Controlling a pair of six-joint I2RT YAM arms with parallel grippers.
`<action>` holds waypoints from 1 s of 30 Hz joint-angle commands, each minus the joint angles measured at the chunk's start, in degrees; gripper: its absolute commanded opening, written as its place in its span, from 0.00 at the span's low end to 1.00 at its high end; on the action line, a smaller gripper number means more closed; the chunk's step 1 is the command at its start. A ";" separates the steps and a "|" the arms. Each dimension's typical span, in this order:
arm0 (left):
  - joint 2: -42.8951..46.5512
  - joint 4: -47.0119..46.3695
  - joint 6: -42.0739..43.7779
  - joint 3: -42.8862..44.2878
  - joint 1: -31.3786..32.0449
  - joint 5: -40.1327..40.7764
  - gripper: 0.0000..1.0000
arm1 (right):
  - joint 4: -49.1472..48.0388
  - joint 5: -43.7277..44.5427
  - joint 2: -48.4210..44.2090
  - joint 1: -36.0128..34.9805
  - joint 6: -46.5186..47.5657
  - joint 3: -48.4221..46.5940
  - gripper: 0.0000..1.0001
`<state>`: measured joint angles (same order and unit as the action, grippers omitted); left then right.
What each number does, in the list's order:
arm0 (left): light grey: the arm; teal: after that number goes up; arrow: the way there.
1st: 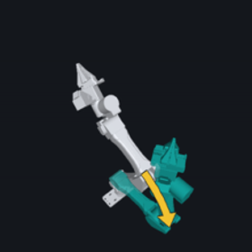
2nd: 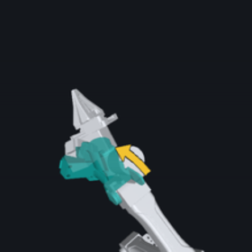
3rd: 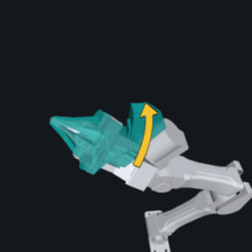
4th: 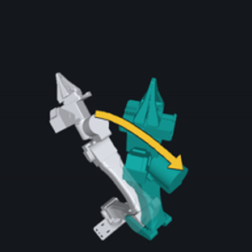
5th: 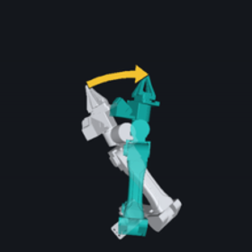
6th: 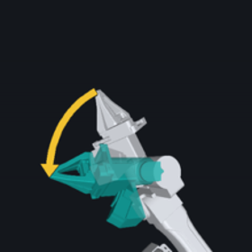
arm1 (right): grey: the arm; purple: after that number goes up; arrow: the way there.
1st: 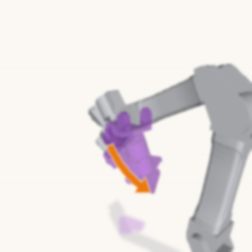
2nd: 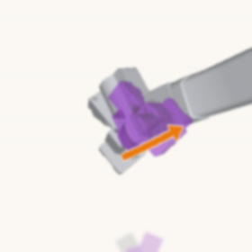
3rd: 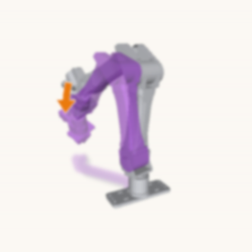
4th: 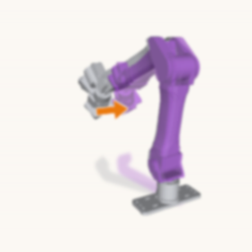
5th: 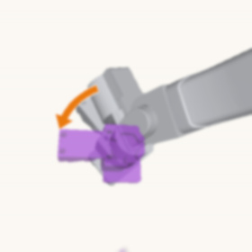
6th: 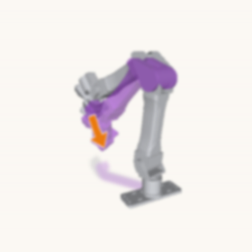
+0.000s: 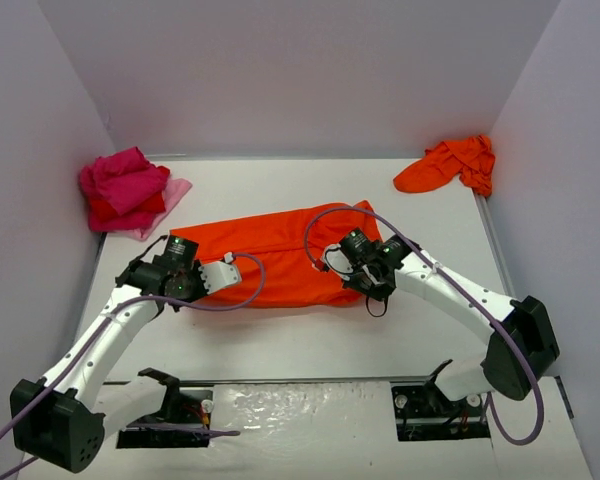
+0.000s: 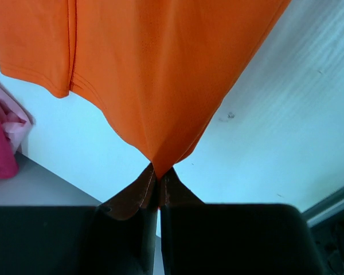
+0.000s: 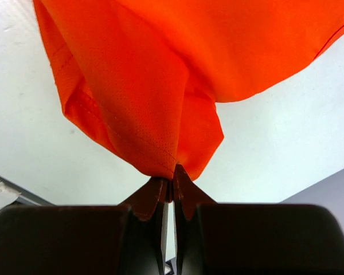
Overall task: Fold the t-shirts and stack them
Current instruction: Fold the tshirt
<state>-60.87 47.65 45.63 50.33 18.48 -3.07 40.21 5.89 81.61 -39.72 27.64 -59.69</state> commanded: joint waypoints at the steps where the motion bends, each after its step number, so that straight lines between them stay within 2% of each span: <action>1: 1.07 7.22 1.18 0.87 0.33 -1.10 0.00 | 3.95 -3.62 -3.75 0.60 -0.18 0.48 0.00; 7: -1.62 5.33 2.48 2.43 -0.03 -0.68 0.00 | 3.81 -0.90 -2.90 0.79 1.78 -0.42 0.00; 11: -6.51 1.53 3.75 4.79 -1.04 -0.35 0.00 | 3.56 2.13 1.15 2.89 6.32 -7.72 0.00; 16: -14.03 -9.02 0.51 9.99 -3.58 1.26 0.00 | 2.76 1.74 11.03 8.76 10.31 -20.70 0.00; 20: -16.94 -16.07 -0.26 13.06 -3.91 4.27 0.00 | 2.23 2.10 19.45 10.54 12.40 -28.93 0.00; 30: -32.99 -20.45 -0.08 24.06 -7.93 7.39 0.00 | 1.37 2.23 37.70 13.04 13.68 -46.46 0.00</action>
<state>-89.18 31.88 46.28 69.43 12.61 1.50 40.90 6.93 114.73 -27.21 39.95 -99.60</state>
